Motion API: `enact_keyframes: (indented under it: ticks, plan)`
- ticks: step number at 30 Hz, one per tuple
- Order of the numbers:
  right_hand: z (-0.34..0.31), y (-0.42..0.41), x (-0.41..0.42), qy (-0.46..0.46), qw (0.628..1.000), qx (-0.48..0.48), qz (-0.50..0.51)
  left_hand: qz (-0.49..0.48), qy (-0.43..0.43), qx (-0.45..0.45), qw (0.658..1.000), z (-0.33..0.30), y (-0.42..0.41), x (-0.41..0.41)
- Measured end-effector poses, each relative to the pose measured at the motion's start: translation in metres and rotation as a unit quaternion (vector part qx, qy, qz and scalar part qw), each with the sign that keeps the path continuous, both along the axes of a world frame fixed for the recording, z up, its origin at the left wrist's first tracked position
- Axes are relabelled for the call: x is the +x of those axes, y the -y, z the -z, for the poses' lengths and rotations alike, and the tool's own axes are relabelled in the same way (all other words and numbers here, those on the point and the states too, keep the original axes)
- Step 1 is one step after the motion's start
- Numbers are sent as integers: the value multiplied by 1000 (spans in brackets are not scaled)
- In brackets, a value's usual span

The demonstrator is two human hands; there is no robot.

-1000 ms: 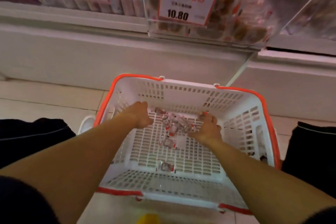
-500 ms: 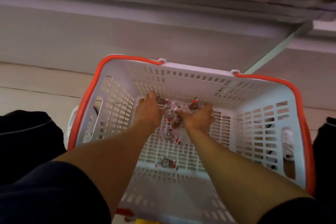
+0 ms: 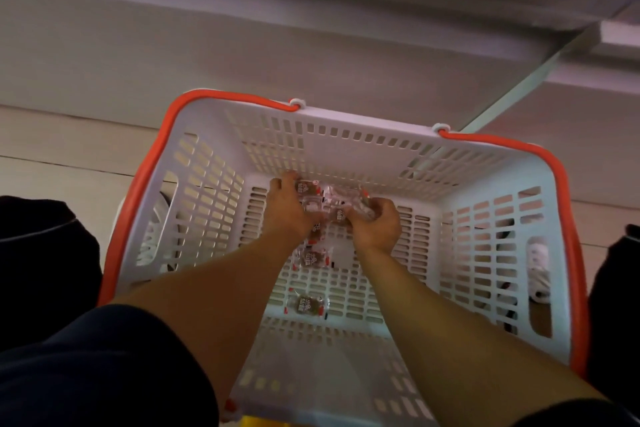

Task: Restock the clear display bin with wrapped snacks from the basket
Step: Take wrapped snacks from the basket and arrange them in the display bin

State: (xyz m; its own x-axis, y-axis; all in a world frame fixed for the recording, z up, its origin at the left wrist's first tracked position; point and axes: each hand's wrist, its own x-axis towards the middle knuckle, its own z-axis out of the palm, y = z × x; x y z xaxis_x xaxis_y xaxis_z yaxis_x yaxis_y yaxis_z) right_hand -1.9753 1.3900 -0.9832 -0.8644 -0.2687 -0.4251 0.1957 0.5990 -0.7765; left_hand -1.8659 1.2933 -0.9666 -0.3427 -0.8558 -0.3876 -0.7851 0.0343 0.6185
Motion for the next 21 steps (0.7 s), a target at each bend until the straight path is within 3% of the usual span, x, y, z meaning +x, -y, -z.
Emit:
enact_keyframes:
  ticks: [4, 14, 18, 21]
  plan:
    - [-1, -3, 7, 10, 998, -37, -47, 71, 85, -74, 991, -2, 4, 4]
    - [-10, -4, -2, 77, 990, -42, -108, 147, 91, -16, 985, -3, 2, 2]
    - [-10, -6, -6, 57, 987, -38, -147, 79, 69, 54, 993, -2, 3, 4]
    - [-11, -8, -8, 108, 989, -54, -91, 24, 27, 125, 991, -3, 6, 8]
